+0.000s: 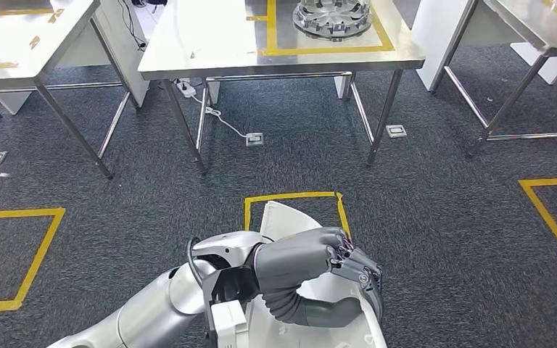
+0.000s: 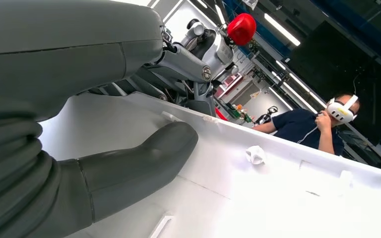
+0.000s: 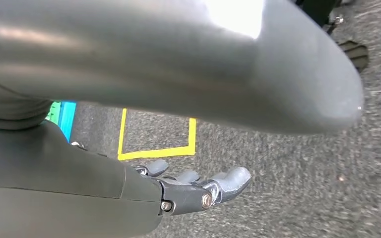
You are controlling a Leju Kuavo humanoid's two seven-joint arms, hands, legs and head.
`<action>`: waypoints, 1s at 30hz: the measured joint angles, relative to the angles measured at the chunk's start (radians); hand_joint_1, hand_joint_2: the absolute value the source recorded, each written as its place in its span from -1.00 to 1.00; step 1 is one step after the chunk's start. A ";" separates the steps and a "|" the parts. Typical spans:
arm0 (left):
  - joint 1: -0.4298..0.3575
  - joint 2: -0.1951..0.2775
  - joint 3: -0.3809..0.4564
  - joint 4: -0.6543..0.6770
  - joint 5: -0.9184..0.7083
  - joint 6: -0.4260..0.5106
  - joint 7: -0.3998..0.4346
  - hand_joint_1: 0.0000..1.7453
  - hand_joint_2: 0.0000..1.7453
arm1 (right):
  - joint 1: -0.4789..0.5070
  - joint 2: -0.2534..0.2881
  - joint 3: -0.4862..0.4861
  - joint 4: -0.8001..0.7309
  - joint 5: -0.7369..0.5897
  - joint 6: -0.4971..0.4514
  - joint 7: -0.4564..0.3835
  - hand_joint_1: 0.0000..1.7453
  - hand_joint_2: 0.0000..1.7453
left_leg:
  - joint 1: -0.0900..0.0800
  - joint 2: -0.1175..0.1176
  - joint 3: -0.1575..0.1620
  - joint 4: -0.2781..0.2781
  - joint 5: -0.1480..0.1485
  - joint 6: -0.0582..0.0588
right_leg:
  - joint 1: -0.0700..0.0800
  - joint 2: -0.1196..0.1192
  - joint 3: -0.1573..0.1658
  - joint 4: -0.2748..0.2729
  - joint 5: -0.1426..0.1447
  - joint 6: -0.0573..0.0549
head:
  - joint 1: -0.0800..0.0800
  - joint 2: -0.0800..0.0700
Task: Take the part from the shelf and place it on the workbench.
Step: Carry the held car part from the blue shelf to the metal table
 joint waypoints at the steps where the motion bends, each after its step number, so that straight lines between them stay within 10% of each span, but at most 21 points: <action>1: 0.000 0.000 0.000 0.000 0.000 0.000 0.000 1.00 1.00 | 0.000 0.001 0.000 0.000 0.000 0.000 0.000 -1.00 -1.00 | -0.003 0.000 0.024 -0.069 0.039 0.006 | 0.002 0.001 0.009 0.000 -0.006 0.003 | 0.000 0.000; 8: -0.001 0.000 0.000 -0.004 0.000 0.002 0.002 1.00 1.00 | -0.004 0.004 0.000 0.000 0.005 0.003 0.000 -1.00 -1.00 | -0.003 0.001 0.094 -0.180 0.062 0.049 | 0.003 -0.001 0.015 0.059 -0.034 0.042 | 0.003 0.000; 12: 0.001 -0.002 -0.001 -0.005 0.000 0.002 0.003 1.00 1.00 | -0.005 0.004 0.000 0.000 0.007 0.003 0.000 -1.00 -1.00 | -0.003 0.002 0.108 -0.179 0.047 0.057 | 0.001 -0.002 -0.124 0.257 -0.121 0.053 | 0.008 0.000; 14: 0.003 -0.002 -0.001 -0.006 0.000 0.002 0.003 1.00 1.00 | -0.002 0.004 0.000 0.000 0.007 0.003 0.000 -1.00 -1.00 | -0.003 0.000 0.119 -0.177 0.035 0.054 | 0.000 -0.002 -0.143 0.234 -0.082 0.057 | 0.009 0.000; 17: 0.003 -0.003 -0.001 -0.005 0.000 0.002 0.003 1.00 1.00 | -0.002 0.003 0.000 0.000 0.007 0.003 0.000 -1.00 -1.00 | -0.002 -0.001 0.146 -0.175 0.011 0.041 | 0.001 -0.006 -0.086 0.050 0.036 0.049 | 0.010 0.000; 21: 0.002 -0.004 -0.001 -0.007 0.000 0.003 0.003 1.00 1.00 | 0.000 0.004 0.000 0.000 0.007 0.003 0.000 -1.00 -1.00 | -0.006 0.000 0.157 -0.164 -0.001 0.016 | 0.005 -0.009 -0.064 0.004 0.049 0.017 | 0.011 0.000; 23: 0.000 -0.004 -0.001 -0.009 0.000 0.003 0.004 1.00 1.00 | 0.000 0.004 0.000 0.000 0.009 0.003 0.001 -1.00 -1.00 | -0.005 0.001 0.136 -0.111 -0.005 0.007 | 0.002 -0.007 -0.050 0.002 0.045 0.004 | 0.008 0.000; 27: 0.000 -0.003 -0.001 -0.010 0.000 0.003 0.007 1.00 1.00 | 0.001 0.004 0.000 0.000 0.011 0.001 0.013 -1.00 -1.00 | 0.001 0.001 -0.007 0.105 -0.090 -0.008 | 0.001 -0.005 -0.028 0.001 0.024 -0.005 | 0.002 0.000; 30: 0.000 -0.003 -0.001 -0.010 0.002 0.003 0.010 1.00 1.00 | 0.002 0.004 0.000 0.000 0.011 -0.001 0.026 -1.00 -1.00 | 0.002 0.001 -0.020 0.050 -0.036 -0.003 | 0.001 -0.003 -0.004 0.001 0.005 -0.001 | 0.001 0.000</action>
